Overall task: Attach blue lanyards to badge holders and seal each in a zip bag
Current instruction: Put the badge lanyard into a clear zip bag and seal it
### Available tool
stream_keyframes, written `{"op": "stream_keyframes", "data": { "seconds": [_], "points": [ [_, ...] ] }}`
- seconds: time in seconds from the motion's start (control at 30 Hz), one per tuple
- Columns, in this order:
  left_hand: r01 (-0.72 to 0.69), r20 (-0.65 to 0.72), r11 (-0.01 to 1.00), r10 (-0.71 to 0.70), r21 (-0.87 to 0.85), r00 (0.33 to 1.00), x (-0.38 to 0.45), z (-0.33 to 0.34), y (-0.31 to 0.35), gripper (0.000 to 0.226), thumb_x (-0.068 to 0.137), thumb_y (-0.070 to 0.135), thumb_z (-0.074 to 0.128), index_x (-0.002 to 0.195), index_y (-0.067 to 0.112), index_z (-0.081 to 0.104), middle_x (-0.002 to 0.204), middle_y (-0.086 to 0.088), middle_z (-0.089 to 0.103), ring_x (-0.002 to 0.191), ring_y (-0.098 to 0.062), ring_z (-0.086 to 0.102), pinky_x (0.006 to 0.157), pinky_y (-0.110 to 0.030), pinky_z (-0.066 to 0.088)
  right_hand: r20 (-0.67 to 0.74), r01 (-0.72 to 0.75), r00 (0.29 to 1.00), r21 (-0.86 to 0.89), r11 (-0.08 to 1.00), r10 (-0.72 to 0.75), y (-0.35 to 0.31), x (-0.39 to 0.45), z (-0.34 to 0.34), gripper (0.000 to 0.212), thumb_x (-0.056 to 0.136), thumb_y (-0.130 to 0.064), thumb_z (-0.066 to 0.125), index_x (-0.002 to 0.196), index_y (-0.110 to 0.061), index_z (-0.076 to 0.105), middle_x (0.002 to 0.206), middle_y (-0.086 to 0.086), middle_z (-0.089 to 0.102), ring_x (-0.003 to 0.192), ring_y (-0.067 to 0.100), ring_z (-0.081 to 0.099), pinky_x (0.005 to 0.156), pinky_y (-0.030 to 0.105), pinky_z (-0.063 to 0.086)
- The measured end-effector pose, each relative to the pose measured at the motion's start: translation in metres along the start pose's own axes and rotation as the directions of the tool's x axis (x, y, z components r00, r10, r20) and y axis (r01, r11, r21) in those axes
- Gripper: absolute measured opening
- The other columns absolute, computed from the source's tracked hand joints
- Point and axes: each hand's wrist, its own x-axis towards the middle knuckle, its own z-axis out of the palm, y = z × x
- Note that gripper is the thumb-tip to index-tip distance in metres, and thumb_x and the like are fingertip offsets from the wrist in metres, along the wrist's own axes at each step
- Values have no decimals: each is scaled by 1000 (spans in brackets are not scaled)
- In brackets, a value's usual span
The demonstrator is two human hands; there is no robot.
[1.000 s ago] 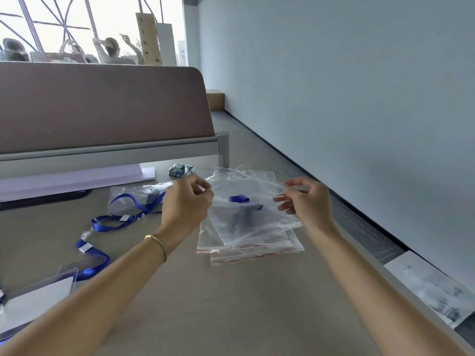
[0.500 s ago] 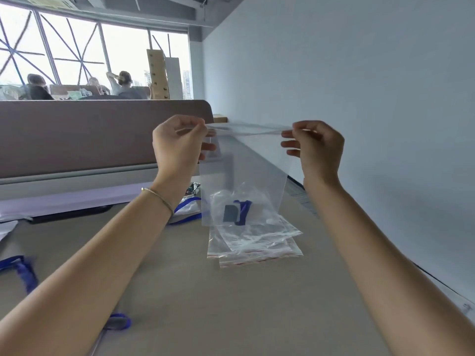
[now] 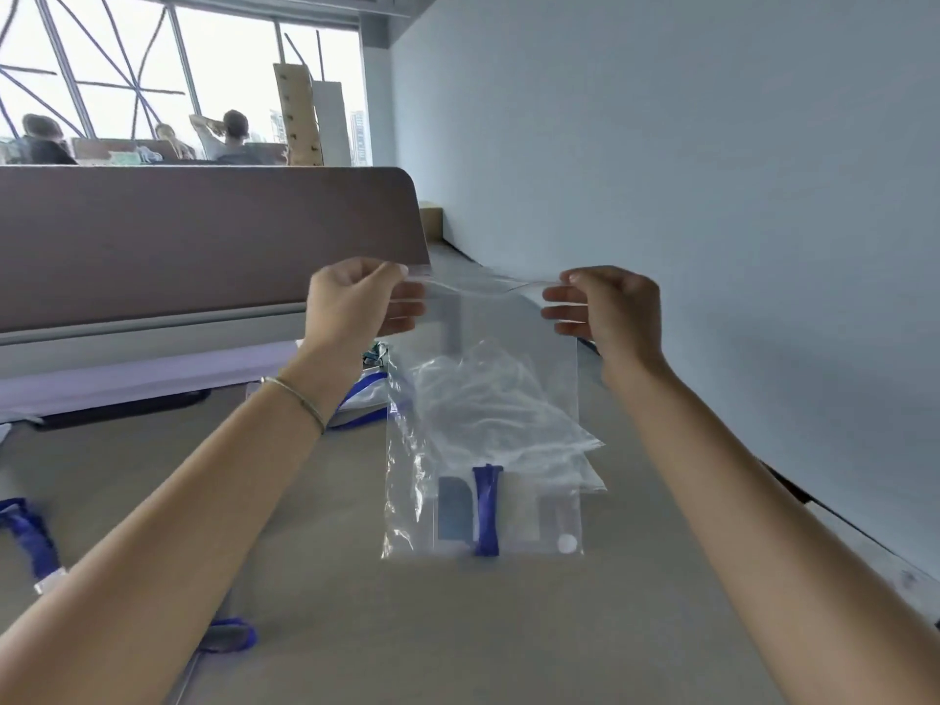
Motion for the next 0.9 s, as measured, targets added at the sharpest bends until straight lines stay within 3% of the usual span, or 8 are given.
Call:
{"op": "stream_keyframes", "data": {
  "seconds": [0.13, 0.17, 0.23, 0.33, 0.4, 0.5, 0.67, 0.9],
  "points": [
    [41, 32, 995, -44, 86, 999, 4, 7, -43, 44, 94, 16, 61, 137, 13, 51, 103, -13, 73, 90, -24, 73, 72, -37, 63, 66, -36, 997, -42, 998, 39, 33, -3, -1, 30, 92, 0, 51, 119, -8, 63, 93, 15, 76, 77, 28, 76, 68, 35, 61],
    [-5, 20, 987, 2, 159, 1000, 3, 8, -49, 49, 93, 15, 60, 141, 18, 47, 100, -10, 73, 89, -21, 72, 74, -37, 62, 87, -17, 996, -75, 997, 23, 37, -6, -1, 33, 93, 0, 51, 123, -11, 60, 94, 14, 76, 77, 27, 75, 68, 33, 62],
    [-154, 32, 928, 153, 340, 988, -5, 11, -55, 38, 89, 13, 57, 125, 25, 57, 86, -2, 72, 78, -17, 70, 74, -37, 60, 150, 73, 988, -218, 973, -40, 41, -18, 0, 26, 92, 0, 52, 114, -8, 63, 88, 15, 74, 70, 26, 72, 64, 30, 59],
    [-359, 283, 712, 230, 604, 931, -35, 16, -68, 20, 86, 12, 57, 93, 28, 67, 71, 8, 67, 60, -8, 61, 58, -25, 51, 351, 273, 932, -522, 808, -88, 58, -43, 1, 14, 90, -11, 59, 82, -10, 71, 70, 8, 72, 59, 20, 65, 60, 33, 54],
    [-502, 495, 489, 155, 714, 855, -59, 20, -87, 16, 86, 17, 57, 93, 28, 67, 79, 10, 66, 72, -11, 63, 64, -27, 51, 487, 420, 871, -661, 622, -70, 78, -61, 0, 18, 87, -23, 61, 73, -17, 71, 66, 0, 69, 61, 19, 64, 60, 39, 53],
    [-545, 551, 288, 65, 788, 832, -78, 23, -115, 17, 89, 26, 54, 100, 30, 66, 101, 7, 64, 95, -20, 63, 69, -28, 42, 549, 521, 834, -750, 409, -55, 100, -83, -3, 14, 85, -23, 59, 80, -21, 73, 79, -3, 70, 74, 22, 64, 61, 34, 49],
    [-528, 535, 281, 56, 802, 843, -89, 18, -135, 23, 92, 28, 47, 108, 31, 64, 111, 7, 61, 107, -19, 57, 77, -30, 41, 590, 573, 804, -741, 349, -69, 119, -103, -6, 18, 87, -26, 55, 95, -24, 70, 92, -4, 68, 92, 22, 62, 70, 35, 47],
    [-545, 546, 228, 63, 807, 835, -94, 21, -138, 13, 91, 25, 46, 92, 21, 58, 100, 3, 62, 94, -20, 61, 67, -30, 40, 585, 596, 799, -744, 302, -136, 129, -117, -4, 10, 85, -19, 55, 80, -16, 63, 79, 1, 62, 77, 26, 60, 59, 29, 34]
  ]
}}
